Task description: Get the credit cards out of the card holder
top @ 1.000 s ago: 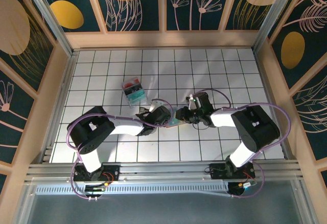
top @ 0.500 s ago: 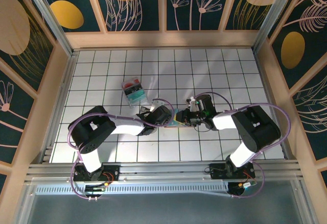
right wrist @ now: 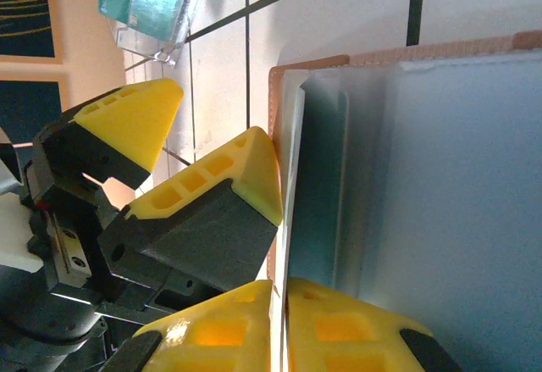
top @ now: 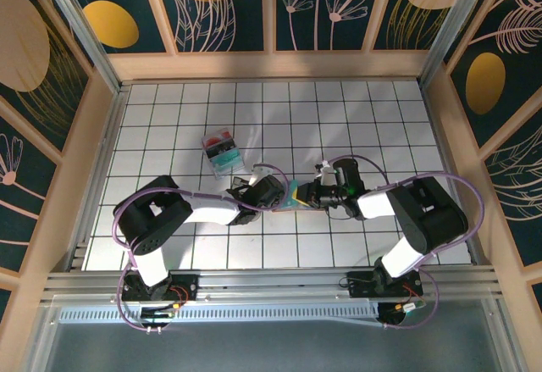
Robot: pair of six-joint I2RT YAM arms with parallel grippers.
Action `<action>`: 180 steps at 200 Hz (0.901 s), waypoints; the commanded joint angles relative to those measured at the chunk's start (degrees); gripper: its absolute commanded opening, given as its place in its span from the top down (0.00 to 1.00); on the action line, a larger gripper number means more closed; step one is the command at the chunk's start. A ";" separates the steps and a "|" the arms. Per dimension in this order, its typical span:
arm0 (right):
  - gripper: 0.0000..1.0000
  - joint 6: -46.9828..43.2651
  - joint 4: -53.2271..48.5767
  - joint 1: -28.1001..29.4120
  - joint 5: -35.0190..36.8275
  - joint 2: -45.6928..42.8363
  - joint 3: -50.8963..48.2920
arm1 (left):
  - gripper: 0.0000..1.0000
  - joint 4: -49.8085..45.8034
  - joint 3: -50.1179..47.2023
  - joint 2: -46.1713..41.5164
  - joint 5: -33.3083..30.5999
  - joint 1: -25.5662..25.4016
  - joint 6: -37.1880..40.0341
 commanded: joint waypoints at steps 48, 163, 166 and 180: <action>0.90 -0.07 1.28 -2.30 -1.06 -2.89 -1.86 | 0.01 -4.17 0.93 2.12 -1.05 -0.34 0.80; 1.00 -7.46 -18.36 -3.56 11.83 -7.77 0.72 | 0.01 -4.17 1.07 -0.29 -1.83 -0.33 1.58; 1.00 -7.62 -18.86 -3.58 12.24 -8.05 0.77 | 0.01 -4.17 1.11 -0.53 -1.84 -0.39 1.59; 1.00 -8.34 -20.81 -3.53 13.51 -9.28 1.16 | 0.01 -4.26 1.31 -1.47 -1.71 -0.41 1.73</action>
